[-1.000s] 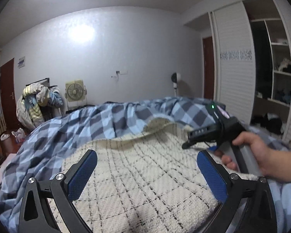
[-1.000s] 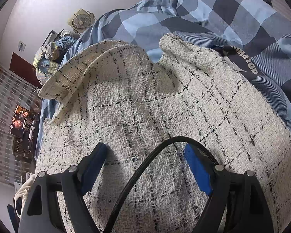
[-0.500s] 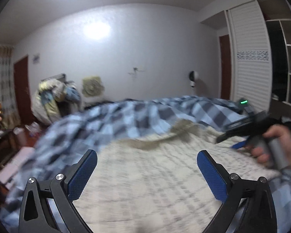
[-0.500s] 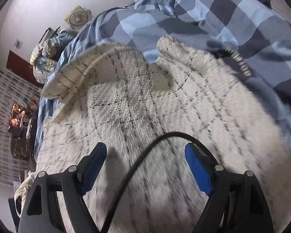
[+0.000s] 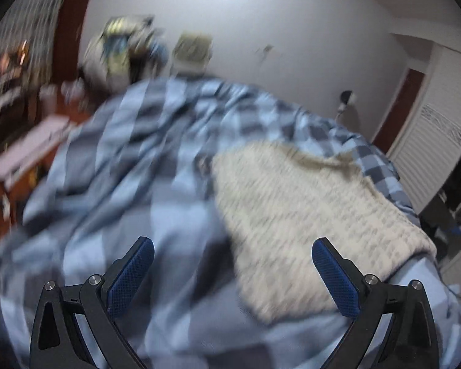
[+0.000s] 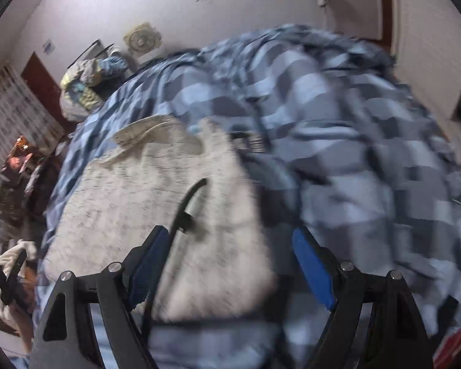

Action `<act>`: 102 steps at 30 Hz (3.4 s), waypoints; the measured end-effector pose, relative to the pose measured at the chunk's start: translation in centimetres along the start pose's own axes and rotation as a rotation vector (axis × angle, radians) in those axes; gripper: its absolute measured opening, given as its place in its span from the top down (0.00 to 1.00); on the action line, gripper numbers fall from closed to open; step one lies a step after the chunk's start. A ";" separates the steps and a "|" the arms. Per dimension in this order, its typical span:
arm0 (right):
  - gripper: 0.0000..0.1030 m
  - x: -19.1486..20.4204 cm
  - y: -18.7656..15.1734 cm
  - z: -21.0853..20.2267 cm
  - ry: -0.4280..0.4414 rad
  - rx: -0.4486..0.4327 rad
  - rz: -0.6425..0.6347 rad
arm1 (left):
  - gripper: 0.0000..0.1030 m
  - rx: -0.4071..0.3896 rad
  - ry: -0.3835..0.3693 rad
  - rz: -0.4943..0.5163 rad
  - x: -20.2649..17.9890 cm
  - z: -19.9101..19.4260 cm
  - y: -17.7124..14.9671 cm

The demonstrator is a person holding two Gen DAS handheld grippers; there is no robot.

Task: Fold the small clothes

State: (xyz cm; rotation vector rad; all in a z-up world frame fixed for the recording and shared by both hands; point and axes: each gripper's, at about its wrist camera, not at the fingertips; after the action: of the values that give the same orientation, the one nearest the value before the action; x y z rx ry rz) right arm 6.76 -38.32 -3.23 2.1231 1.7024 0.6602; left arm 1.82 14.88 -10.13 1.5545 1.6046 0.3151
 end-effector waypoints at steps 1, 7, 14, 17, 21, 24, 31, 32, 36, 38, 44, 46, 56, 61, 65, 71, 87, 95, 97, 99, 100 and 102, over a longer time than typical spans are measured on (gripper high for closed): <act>0.22 -0.8 -0.6 -0.5 -0.010 -0.003 0.021 | 0.00 0.028 0.020 -0.035 0.8 0.2 -0.5; 0.22 -2.3 -3.3 1.6 0.064 0.130 0.107 | 0.00 0.224 -0.042 -0.166 2.1 2.4 -1.7; 0.22 -2.7 -4.9 6.9 0.274 0.269 0.293 | 0.00 0.305 -0.240 -0.231 0.9 2.3 -2.3; 0.22 -3.2 -5.4 8.2 0.337 0.285 0.371 | 0.00 0.347 -0.319 -0.307 1.1 3.0 -2.6; 0.22 -3.6 -5.5 8.5 0.339 0.297 0.402 | 0.00 0.372 -0.378 -0.378 1.5 3.8 -3.2; 0.22 -6.8 -4.5 4.6 0.291 0.175 0.458 | 0.00 0.366 -0.289 -0.343 1.2 3.8 -3.2; 0.22 -13.5 -3.7 -8.4 -0.188 -0.161 0.526 | 0.00 0.329 -0.156 -0.202 -0.4 3.3 -2.6; 0.22 -14.1 -4.0 -10.9 -0.292 -0.222 0.539 | 0.00 0.328 -0.154 -0.195 -0.6 3.4 -2.6; 0.20 -15.6 -5.2 -14.4 -0.363 -0.307 0.604 | 0.00 0.330 -0.167 -0.202 -0.5 3.6 -2.6; 0.13 -15.1 -4.9 -13.1 -0.327 -0.233 0.568 | 0.00 0.337 -0.171 -0.212 -0.5 4.1 -2.8; 0.13 -8.8 -3.9 -1.9 -0.012 0.049 0.388 | 0.00 0.365 -0.208 -0.252 -0.8 5.2 -3.4; 0.13 -6.5 -4.1 1.5 0.128 0.133 0.373 | 0.00 0.365 -0.216 -0.273 -0.8 5.6 -3.6; 0.13 -2.4 -4.5 4.6 0.200 0.228 0.322 | 0.01 0.317 -0.311 -0.461 0.8 7.0 -2.8; 0.13 -2.7 -3.7 3.2 0.340 0.198 0.364 | 0.01 0.340 -0.354 -0.471 0.1 8.2 -2.5; 0.13 -1.7 -4.7 6.4 0.327 0.328 0.368 | 0.01 0.364 -0.354 -0.458 -0.8 9.1 -3.0; 0.13 0.3 -5.3 9.8 0.397 0.385 0.384 | 0.09 0.345 -0.356 -0.477 -0.3 9.3 -2.9; 0.87 3.2 -2.6 4.1 0.259 0.077 0.230 | 0.89 0.101 -0.410 -0.369 -2.3 4.8 1.7; 0.88 2.6 -2.4 -2.7 0.477 -0.092 0.299 | 0.90 -0.057 -0.559 -0.305 -4.6 -3.7 3.6; 0.88 2.7 -3.1 -5.3 0.523 -0.145 0.296 | 0.90 -0.111 -0.593 -0.246 -5.7 -6.9 3.9; 0.88 2.6 -3.8 -8.0 0.572 -0.196 0.287 | 0.90 -0.140 -0.626 -0.201 -6.5 -9.2 4.0; 0.88 2.6 -3.9 -8.7 0.587 -0.213 0.279 | 0.90 -0.139 -0.634 -0.195 -6.8 -9.9 3.9; 0.88 2.9 -4.3 -10.8 0.600 -0.250 0.253 | 0.90 -0.118 -0.601 -0.209 -6.9 -9.7 3.8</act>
State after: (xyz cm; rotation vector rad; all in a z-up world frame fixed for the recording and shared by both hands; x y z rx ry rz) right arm -2.21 -34.75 3.88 2.0984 1.5018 1.6244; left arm -3.40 12.96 1.06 1.2221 1.2280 -0.1612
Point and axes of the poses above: each gripper's, at about its wrist camera, not at the fingertips, and z roughly the way its jaws point, x to its left, y to its top, and after that the axes turned 8 degrees about -y, right-handed
